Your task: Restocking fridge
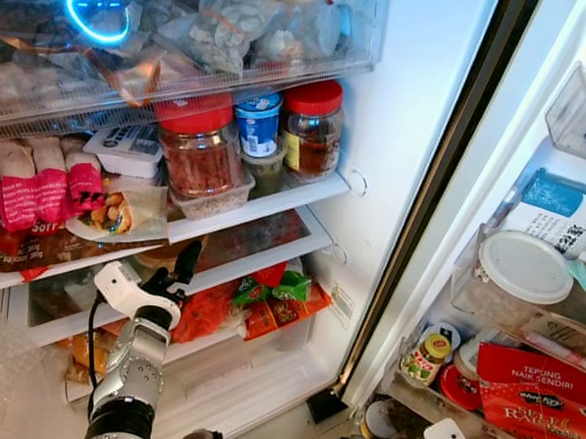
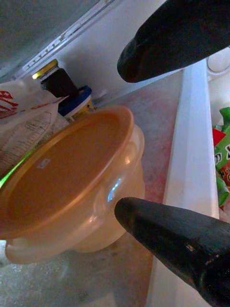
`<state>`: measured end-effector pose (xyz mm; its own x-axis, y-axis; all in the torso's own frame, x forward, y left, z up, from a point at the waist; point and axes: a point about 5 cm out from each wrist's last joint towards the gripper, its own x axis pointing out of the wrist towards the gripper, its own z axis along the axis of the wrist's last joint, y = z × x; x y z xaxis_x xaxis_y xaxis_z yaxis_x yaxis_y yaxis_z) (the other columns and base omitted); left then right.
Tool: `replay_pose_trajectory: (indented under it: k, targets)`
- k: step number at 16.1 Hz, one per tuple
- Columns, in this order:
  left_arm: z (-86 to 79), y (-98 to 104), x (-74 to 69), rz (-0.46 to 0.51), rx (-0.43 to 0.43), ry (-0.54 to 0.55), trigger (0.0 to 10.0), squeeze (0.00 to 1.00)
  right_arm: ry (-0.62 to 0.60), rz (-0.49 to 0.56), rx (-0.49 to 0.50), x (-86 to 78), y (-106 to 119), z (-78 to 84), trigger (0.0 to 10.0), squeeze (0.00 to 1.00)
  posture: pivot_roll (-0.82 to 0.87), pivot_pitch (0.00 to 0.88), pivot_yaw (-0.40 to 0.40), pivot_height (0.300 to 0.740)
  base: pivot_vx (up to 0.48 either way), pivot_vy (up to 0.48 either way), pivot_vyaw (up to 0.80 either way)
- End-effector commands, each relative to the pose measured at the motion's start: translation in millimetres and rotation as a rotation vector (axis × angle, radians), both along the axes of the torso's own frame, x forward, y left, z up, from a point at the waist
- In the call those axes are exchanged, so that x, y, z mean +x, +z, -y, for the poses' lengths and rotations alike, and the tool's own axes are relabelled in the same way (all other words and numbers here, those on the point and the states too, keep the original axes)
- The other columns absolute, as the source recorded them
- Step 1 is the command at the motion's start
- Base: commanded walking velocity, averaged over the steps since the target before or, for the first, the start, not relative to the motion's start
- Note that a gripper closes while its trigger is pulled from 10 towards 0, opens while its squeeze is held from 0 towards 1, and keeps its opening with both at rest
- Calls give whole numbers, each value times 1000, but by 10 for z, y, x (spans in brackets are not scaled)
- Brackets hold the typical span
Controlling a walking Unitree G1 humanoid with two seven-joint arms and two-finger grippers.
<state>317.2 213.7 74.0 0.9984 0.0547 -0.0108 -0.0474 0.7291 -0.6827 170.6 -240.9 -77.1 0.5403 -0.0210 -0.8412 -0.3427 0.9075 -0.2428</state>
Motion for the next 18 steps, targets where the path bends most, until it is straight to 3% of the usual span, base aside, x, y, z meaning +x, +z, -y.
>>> replay_pose_trajectory:
  k: [1, 7, 10, 12, 14, 18]
  targets:
    - [-37, 17, -48, 14, 49, -7, 10000, 0, -9, 10, -8, 2, 11, 30, 10000, 0, -119, 19, -30, 636, 0, 0, 0]
    - [-5, 205, -400, 63, 334, -107, 10000, 0, -9, 9, -2, -6, 4, 18, 10000, 0, -104, 27, -20, 636, 0, 0, 0]
    - [-8, 206, -586, 23, 531, -94, 10000, 0, -11, 8, 1, -6, 0, 5, 10000, 0, -96, 22, -11, 636, 0, 0, 0]
    - [-133, 46, -696, -79, 647, 15, 10000, 0, -10, 7, 3, -5, -2, -5, 10000, 0, -95, 20, -8, 636, 0, 0, 0]
    - [-215, -82, -727, -152, 660, 73, 10000, 0, -12, 8, 5, -7, -6, -15, 10000, 0, -98, 14, -4, 636, 0, 0, 0]
    - [-179, -385, -797, -264, 745, -7, 10000, 0, -25, 8, 10, -25, -18, -27, 10000, 0, -103, 0, 6, 636, -152, 0, 0]
